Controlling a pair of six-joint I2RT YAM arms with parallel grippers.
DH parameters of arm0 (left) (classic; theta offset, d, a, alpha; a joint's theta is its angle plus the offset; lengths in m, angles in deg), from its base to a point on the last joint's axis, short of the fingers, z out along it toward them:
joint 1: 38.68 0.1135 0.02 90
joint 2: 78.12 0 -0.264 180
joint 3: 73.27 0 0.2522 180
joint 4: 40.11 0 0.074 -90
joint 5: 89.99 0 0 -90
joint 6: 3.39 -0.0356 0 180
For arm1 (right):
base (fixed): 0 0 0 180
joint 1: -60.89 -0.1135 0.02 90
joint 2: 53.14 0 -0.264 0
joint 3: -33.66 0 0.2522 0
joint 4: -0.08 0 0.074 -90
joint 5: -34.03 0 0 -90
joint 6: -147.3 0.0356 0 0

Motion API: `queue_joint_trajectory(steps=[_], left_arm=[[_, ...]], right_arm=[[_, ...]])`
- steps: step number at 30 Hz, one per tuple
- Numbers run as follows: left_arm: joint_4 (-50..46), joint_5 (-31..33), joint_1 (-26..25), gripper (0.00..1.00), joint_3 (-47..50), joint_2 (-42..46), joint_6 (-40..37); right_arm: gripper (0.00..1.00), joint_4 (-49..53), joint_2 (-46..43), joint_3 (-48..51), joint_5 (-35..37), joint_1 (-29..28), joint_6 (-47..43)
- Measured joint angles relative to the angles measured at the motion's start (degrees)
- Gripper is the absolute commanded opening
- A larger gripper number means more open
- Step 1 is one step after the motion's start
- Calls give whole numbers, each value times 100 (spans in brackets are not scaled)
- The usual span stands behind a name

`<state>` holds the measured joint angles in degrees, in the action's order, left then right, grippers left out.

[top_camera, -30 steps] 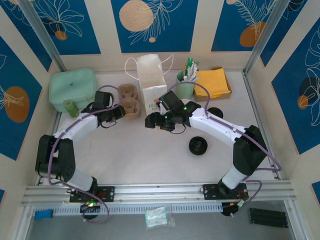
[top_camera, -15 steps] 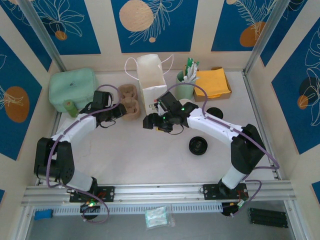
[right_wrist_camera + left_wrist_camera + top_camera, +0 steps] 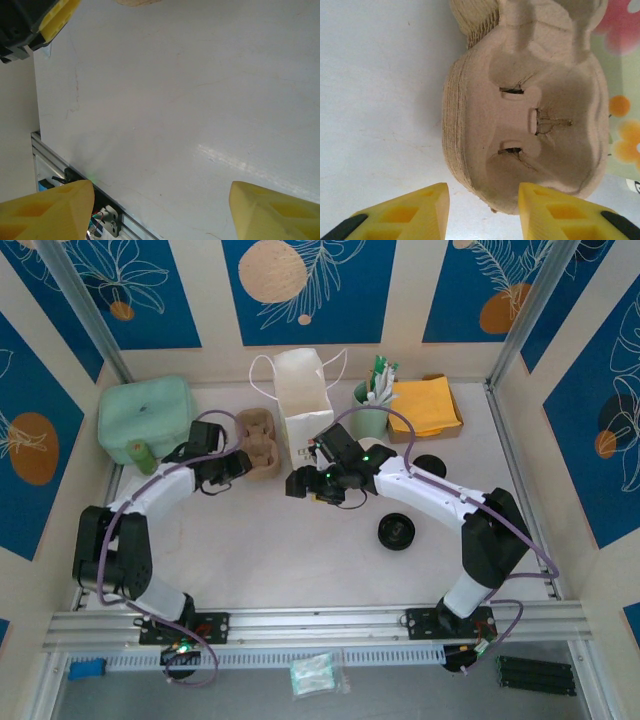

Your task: Pack the takeout coffee

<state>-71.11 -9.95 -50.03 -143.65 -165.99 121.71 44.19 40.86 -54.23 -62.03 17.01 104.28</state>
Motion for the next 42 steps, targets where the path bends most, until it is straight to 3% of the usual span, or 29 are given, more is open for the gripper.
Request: queue_joint_trajectory(steps=[11,21,36,42], left_arm=[[-39,0,2,26,-142,-81,-116],[-42,0,11,36,-146,-175,-118],[-81,0,15,9,-212,-232,-192],[-116,-13,22,8,-227,-190,-203]], right_arm=[[72,-129,90,0,0,0,46],[72,-177,144,0,0,0,109],[72,-254,146,0,0,0,151],[72,-262,146,0,-2,-2,155]])
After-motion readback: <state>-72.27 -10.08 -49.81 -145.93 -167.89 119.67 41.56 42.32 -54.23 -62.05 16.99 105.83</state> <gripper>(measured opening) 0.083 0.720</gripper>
